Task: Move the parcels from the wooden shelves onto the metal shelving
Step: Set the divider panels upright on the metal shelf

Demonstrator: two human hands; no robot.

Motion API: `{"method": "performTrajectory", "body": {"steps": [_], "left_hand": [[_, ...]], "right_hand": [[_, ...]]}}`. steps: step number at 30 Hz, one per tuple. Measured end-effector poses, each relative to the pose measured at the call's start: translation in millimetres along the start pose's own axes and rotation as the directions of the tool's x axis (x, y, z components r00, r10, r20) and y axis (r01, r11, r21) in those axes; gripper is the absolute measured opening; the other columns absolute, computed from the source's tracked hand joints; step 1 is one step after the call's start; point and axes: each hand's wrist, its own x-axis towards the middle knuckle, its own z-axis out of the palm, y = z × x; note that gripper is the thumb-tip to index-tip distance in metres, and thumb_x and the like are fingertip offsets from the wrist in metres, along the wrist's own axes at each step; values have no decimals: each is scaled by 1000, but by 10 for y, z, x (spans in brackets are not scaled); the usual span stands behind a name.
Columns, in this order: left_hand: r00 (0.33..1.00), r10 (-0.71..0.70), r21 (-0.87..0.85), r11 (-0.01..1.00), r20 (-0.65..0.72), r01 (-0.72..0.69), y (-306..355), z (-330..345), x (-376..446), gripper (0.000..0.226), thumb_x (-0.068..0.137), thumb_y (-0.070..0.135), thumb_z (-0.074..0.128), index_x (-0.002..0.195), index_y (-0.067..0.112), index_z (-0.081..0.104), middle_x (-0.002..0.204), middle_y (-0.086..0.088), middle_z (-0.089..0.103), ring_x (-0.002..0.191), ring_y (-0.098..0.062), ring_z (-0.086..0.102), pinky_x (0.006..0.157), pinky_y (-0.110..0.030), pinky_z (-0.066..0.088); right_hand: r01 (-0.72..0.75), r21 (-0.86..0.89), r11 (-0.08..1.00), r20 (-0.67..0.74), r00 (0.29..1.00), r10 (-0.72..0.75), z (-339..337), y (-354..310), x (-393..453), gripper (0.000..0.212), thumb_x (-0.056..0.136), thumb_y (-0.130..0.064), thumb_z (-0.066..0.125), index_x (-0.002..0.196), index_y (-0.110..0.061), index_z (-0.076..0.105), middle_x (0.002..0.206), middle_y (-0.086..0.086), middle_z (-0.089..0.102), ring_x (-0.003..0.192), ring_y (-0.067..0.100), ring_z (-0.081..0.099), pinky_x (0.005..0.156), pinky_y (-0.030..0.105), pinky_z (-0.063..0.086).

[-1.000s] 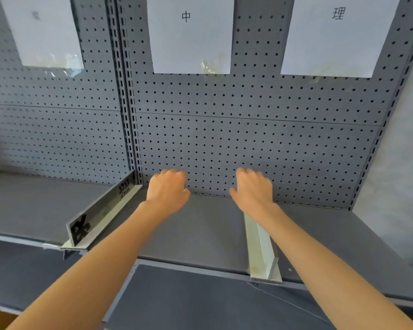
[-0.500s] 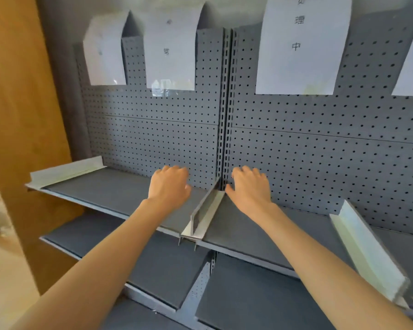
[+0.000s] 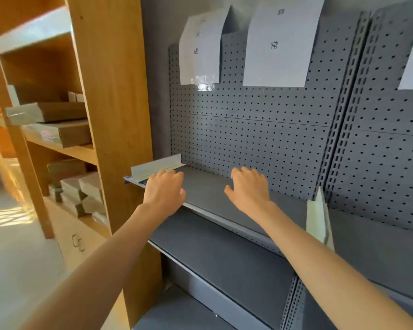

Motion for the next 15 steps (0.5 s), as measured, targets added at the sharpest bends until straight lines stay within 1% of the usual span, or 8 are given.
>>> {"method": "performTrajectory", "body": {"steps": [4, 9, 13, 15], "left_hand": [[999, -40, -7, 999, -1, 40, -360, 195, 146, 24, 91, 22, 51, 110, 13, 61, 107, -5, 65, 97, -22, 59, 81, -32, 50], [999, -42, 6, 999, -27, 42, -727, 477, 548, 23, 91, 24, 52, 108, 14, 63, 104, -3, 66, 95, -21, 60, 81, -33, 52], [998, -39, -10, 999, -46, 38, -1003, 724, 943, 27, 93, 28, 51, 116, 18, 61, 109, 0, 65, 100, -19, 59, 84, -31, 51], [998, -30, -10, 1000, -50, 29, -1143, 813, 1169, 29, 95, 29, 49, 119, 18, 60, 111, 0, 64, 102, -19, 58, 83, -29, 49]], "right_hand": [[26, -1, 1000, 3, 1000, -26, 218, -271, 282, 28, 97, -31, 50, 117, -11, 55, 115, 6, 59, 106, 26, 53, 84, 33, 39], [27, -12, 1000, -1, 1000, -27, 537, -482, 768, 26, 97, -30, 50, 113, -10, 55, 111, 7, 60, 103, 26, 54, 83, 33, 40], [3, 25, 1000, -21, 1000, -3, 805, -611, 1281, 25, 97, -29, 50, 112, -10, 56, 109, 7, 60, 101, 26, 55, 81, 33, 39], [-11, 37, 999, -33, 999, 12, 902, -669, 1574, 25, 96, -29, 50, 112, -10, 57, 109, 6, 61, 101, 26, 55, 80, 32, 39]]}}
